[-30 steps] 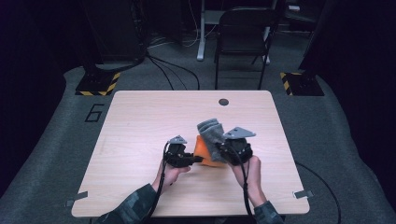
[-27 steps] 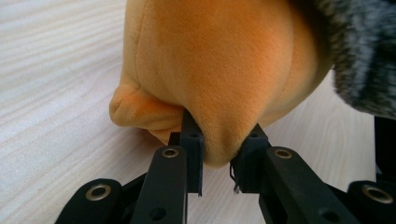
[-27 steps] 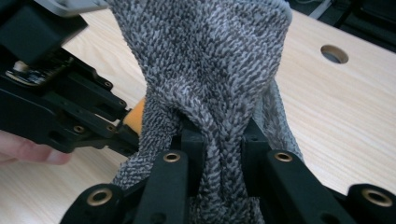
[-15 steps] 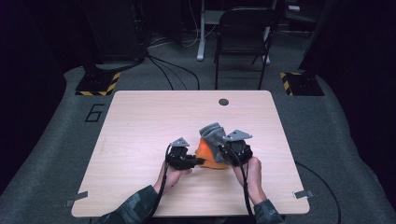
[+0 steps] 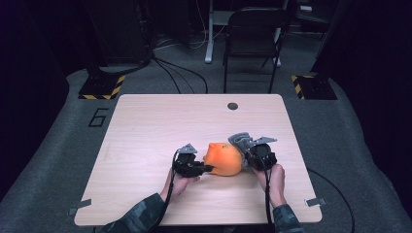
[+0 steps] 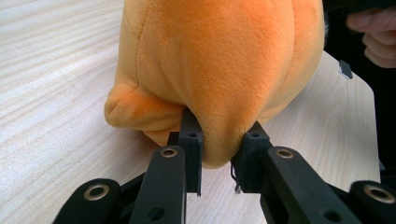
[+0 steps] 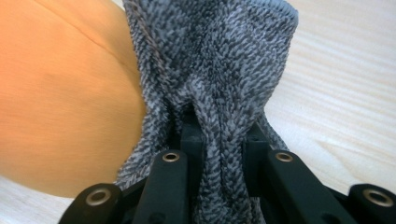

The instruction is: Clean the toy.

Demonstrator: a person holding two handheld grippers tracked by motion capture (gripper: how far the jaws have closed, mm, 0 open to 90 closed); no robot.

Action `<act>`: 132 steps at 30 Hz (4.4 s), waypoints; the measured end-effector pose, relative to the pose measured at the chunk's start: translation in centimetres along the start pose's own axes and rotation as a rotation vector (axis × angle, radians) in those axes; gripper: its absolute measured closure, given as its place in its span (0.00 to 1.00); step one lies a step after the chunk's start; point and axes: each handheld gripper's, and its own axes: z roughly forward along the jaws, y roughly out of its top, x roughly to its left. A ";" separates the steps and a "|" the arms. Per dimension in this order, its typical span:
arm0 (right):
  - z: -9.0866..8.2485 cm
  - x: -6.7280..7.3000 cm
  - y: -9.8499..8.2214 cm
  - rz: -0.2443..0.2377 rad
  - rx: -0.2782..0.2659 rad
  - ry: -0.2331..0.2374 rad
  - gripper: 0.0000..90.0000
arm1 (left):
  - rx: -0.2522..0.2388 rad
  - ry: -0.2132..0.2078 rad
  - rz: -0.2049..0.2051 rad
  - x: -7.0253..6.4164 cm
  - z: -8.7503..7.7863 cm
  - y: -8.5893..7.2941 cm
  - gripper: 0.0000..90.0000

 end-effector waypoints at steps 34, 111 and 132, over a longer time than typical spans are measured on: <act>-4.5 8.0 2.9 -0.208 -0.140 0.111 0.84 | -0.001 0.035 0.021 -0.3 0.2 -0.2 0.84; -4.4 6.8 3.0 -0.200 -0.146 0.031 0.84 | -0.005 0.035 0.041 -0.3 0.3 -0.3 0.83; 0.9 0.0 -0.1 -0.046 0.058 -0.058 0.84 | -0.017 0.027 0.032 -0.3 0.3 -0.3 0.83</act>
